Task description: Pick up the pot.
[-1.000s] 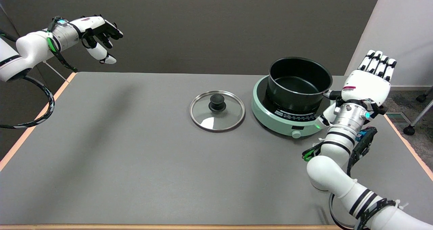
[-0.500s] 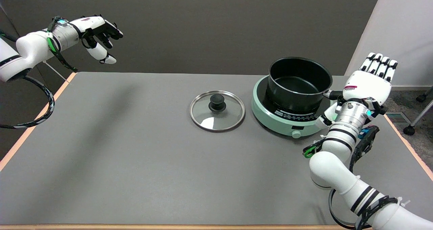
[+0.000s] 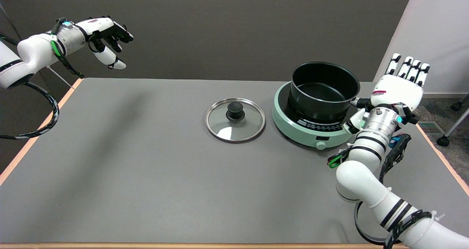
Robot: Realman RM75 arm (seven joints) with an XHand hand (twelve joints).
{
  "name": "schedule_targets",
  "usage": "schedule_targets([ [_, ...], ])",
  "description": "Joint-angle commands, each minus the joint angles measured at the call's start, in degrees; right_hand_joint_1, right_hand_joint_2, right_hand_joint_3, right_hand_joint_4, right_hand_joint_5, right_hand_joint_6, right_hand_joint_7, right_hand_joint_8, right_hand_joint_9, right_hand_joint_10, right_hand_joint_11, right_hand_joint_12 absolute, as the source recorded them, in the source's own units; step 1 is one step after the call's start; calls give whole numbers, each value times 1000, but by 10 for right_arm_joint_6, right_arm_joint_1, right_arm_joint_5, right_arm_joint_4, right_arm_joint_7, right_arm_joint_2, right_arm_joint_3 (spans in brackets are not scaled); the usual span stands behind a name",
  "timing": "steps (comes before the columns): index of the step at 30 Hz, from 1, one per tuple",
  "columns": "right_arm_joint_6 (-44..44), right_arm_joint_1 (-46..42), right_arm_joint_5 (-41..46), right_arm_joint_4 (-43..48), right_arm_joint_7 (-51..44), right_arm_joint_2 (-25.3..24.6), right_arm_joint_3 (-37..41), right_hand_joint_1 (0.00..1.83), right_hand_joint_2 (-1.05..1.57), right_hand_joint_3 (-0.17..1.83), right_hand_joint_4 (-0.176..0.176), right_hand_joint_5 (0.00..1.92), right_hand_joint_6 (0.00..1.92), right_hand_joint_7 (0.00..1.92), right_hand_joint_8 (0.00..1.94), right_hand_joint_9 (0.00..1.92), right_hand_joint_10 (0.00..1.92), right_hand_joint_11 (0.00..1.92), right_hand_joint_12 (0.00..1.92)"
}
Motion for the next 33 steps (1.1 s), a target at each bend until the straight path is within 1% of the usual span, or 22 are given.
schedule_targets([
  [1, -18, 7, 5, 29, -57, 4, -14, 1256, -1002, 1683, 104, 349, 349, 349, 349, 349, 349, 349, 349],
  [4, -20, 8, 5, 32, -62, 4, -14, 1250, -936, 1712, 109, 558, 558, 558, 558, 558, 558, 558, 558],
  [8, -18, 5, 10, 35, -64, 4, -14, 1253, -948, 1781, 114, 607, 607, 607, 607, 607, 607, 607, 607],
  [16, -9, -5, 25, 39, -70, 3, -11, 1247, -964, 1831, 105, 606, 606, 606, 606, 606, 606, 606, 606],
  [21, 8, -13, 32, 49, -79, 1, -11, 1246, -1025, 1818, 94, 486, 486, 486, 486, 486, 486, 486, 486],
  [25, 18, -22, 32, 57, -87, -1, -12, 1246, -1035, 1805, 90, 444, 444, 444, 444, 444, 444, 444, 444],
  [33, 27, -27, 54, 60, -91, -2, -15, 1248, -1023, 1774, 97, 424, 424, 424, 424, 424, 424, 424, 424],
])
